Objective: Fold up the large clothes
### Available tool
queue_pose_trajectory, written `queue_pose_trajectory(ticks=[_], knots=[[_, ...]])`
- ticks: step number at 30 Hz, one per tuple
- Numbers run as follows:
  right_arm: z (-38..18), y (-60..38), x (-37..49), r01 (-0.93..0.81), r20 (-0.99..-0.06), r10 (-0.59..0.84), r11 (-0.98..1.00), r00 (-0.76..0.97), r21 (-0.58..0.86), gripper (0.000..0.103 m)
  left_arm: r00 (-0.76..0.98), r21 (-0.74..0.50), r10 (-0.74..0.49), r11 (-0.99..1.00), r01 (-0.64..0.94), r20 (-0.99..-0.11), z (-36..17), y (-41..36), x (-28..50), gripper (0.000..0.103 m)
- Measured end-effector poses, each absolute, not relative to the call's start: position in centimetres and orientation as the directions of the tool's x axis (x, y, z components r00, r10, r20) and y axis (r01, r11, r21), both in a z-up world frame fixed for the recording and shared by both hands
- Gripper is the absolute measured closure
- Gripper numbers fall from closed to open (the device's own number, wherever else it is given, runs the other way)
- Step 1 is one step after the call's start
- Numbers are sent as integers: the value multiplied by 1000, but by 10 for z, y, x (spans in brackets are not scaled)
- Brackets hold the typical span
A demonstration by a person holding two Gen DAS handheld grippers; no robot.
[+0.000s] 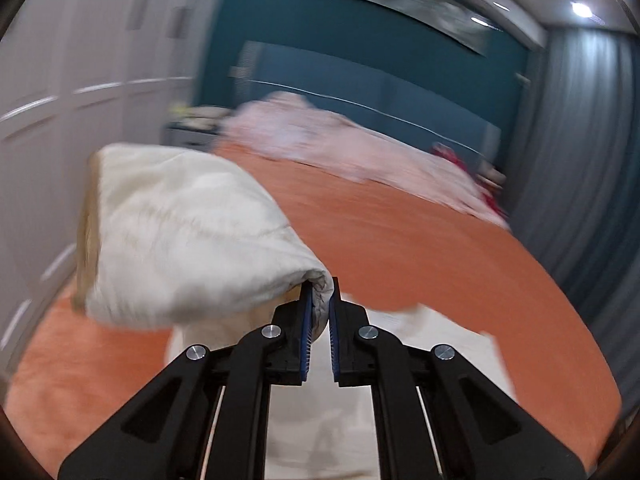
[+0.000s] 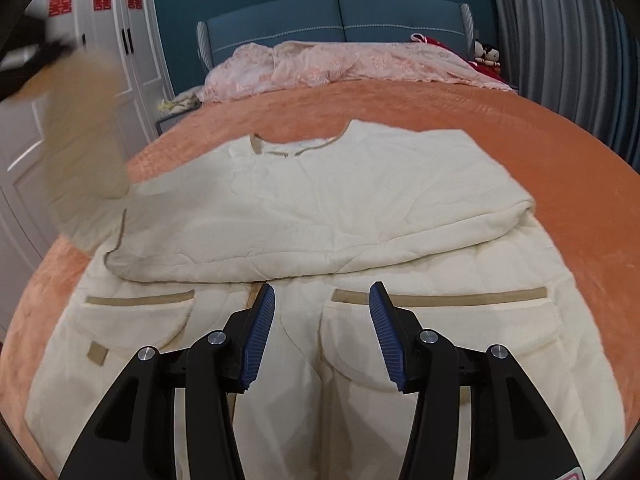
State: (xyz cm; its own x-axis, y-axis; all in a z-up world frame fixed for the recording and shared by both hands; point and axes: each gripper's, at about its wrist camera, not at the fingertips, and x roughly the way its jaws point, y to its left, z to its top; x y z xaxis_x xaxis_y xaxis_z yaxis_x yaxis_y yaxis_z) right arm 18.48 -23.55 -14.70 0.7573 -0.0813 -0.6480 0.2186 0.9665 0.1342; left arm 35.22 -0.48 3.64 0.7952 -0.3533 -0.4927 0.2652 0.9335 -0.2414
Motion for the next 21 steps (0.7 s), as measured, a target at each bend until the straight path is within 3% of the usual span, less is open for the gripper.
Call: queue_pose_trajectory(ticks=[2,3,4,6,10,17,21], knots=[[-143,-240,178,215,-641,-82,968,763,132,54,744,-245,-414,910,334,-524,19,-54,347,94],[-140,-243,175,215,-638,-84,968,766,130,54,723,-252,-431,902,350,-540,10,-68,345,84],[-138,-248,171,218,-634,-88,967,768,129,54,697,-262,-443,896,358,-564,-4,-83,344,52],[-135,-258,166,227,-630,-96,965,771,131,51,671,-280,-440,898,340,-596,-33,-100,342,9],[-128,-279,161,254,-612,-116,957,782,143,46,667,-329,-445,895,302,-598,-62,-79,328,10],[-115,-313,205,283,-603,-99,934,791,217,46,604,-489,-380,872,-18,-700,-118,28,365,12],[-114,-327,244,327,-601,-154,926,784,189,41,571,-568,-391,806,-166,-722,-148,77,382,13]])
